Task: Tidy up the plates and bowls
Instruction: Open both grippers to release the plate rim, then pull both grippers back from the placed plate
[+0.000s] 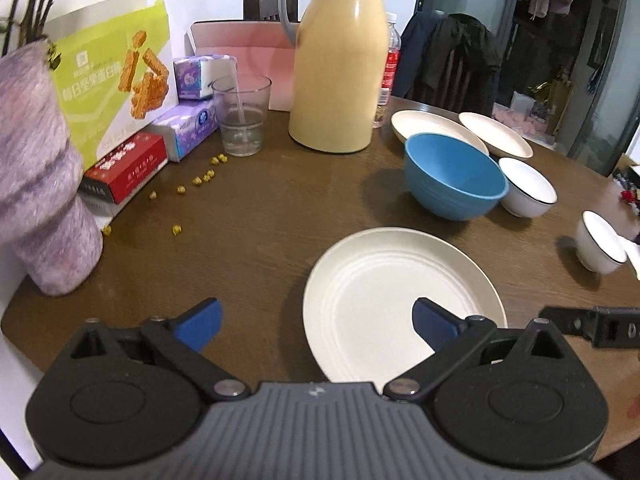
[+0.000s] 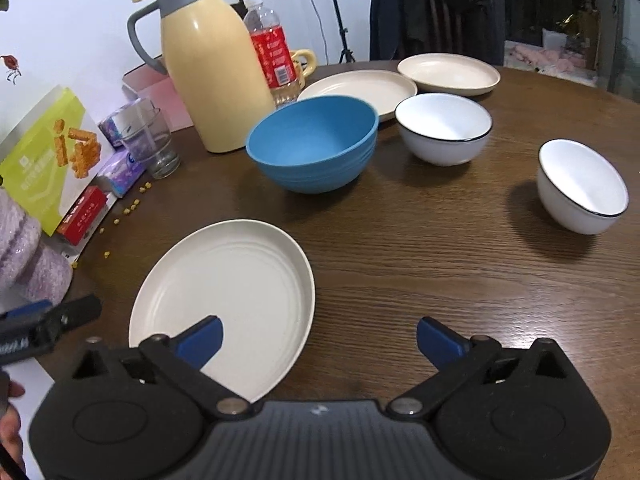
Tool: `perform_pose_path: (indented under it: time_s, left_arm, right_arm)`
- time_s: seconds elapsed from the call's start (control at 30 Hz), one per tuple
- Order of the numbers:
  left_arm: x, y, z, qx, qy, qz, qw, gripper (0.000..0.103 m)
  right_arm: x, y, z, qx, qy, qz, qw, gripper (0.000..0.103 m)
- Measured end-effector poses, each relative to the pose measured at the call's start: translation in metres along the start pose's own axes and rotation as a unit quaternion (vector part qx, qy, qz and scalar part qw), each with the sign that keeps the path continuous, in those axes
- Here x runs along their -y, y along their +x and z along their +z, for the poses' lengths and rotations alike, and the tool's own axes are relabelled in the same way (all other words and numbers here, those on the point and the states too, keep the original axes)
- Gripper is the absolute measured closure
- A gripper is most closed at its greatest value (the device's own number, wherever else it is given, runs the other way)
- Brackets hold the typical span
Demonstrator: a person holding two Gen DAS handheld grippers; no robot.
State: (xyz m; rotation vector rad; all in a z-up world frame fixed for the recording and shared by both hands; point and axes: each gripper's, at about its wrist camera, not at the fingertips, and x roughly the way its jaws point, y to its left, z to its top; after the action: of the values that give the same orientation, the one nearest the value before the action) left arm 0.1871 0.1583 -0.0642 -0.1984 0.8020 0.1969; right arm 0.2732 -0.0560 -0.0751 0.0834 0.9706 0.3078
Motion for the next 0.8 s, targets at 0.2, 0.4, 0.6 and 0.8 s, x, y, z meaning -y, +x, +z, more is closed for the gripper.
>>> perform_pose_path:
  time_s: [0.2,0.4,0.6,0.8]
  left_arm:
    - [-0.001,-0.016,-0.007,0.014,-0.001,-0.012,0.9998,0.0]
    - [-0.001,-0.025,-0.005,0.031,0.001,-0.015,0.9994,0.0]
    - [-0.001,-0.029,-0.004,0.039,-0.002,-0.045,0.9982,0.0]
    - [0.012,-0.033,-0.003,0.045,0.021,-0.07,0.9963,0.0]
  right_arm:
    - [-0.008,-0.018,-0.006,0.01,-0.008,-0.013,1.0,0.0]
    - [-0.014,-0.034,-0.005,0.022,-0.014,-0.031,0.999,0.0]
    - [-0.011,-0.052,-0.002,0.037,-0.017,-0.057,0.998,0.0]
    - [-0.01,-0.064,-0.005,0.038,-0.017,-0.077,0.996,0.0]
